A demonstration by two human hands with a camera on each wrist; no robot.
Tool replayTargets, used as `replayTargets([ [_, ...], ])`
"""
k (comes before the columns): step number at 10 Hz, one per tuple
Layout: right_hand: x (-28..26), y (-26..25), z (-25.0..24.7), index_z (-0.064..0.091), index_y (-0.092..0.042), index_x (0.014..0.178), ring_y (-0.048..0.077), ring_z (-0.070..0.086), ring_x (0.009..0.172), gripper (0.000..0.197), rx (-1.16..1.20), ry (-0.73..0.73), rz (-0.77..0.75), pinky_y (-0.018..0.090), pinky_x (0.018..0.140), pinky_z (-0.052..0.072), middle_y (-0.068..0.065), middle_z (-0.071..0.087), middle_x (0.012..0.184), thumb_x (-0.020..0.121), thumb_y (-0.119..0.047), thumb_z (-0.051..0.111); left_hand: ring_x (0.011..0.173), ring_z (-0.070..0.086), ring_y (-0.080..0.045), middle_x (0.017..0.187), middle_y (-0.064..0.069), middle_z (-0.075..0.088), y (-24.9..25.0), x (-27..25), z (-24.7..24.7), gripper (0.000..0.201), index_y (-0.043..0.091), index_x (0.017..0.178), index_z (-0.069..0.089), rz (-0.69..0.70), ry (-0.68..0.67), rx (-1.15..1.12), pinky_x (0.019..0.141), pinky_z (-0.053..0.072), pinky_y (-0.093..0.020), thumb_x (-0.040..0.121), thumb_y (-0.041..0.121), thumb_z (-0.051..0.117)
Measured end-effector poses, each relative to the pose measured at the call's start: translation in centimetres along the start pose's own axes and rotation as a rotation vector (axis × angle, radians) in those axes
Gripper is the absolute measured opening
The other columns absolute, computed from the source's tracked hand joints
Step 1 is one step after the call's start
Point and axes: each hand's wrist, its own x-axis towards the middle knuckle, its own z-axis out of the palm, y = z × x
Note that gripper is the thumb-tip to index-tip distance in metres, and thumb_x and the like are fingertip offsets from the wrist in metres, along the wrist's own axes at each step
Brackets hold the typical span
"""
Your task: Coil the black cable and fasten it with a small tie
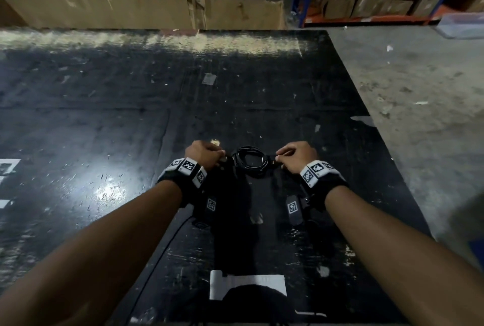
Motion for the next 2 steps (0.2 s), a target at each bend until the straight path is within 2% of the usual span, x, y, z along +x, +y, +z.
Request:
replayTargets([
  [1,-0.6,1.6,-2.2,0.079,-0.023,0.079,0.014,0.075,0.075,0.002,-0.016,0.010,-0.047,0.033,0.088,0.058,0.002,0.080,0.080,0.079,-0.025,0.080,0.049,0.064,-0.014,0.066,-0.008,0.071,-1.5,0.6,-2.7,0.012,0.015,0.091,0.083,0.036,0.001,-0.009,0.059,0.060,-0.026,0.087,0.025,0.078],
  [2,-3.1,4.2,-6.4,0.078,-0.023,0.081,0.013,0.073,0.076,0.002,-0.026,0.025,-0.091,0.031,0.086,0.057,0.001,0.080,0.083,0.082,-0.024,0.079,0.041,0.056,-0.003,0.077,-0.013,0.067,-3.2,-0.4,-7.8,0.018,0.001,0.107,0.077,0.046,0.013,-0.083,0.041,0.042,-0.013,0.096,0.013,0.070],
])
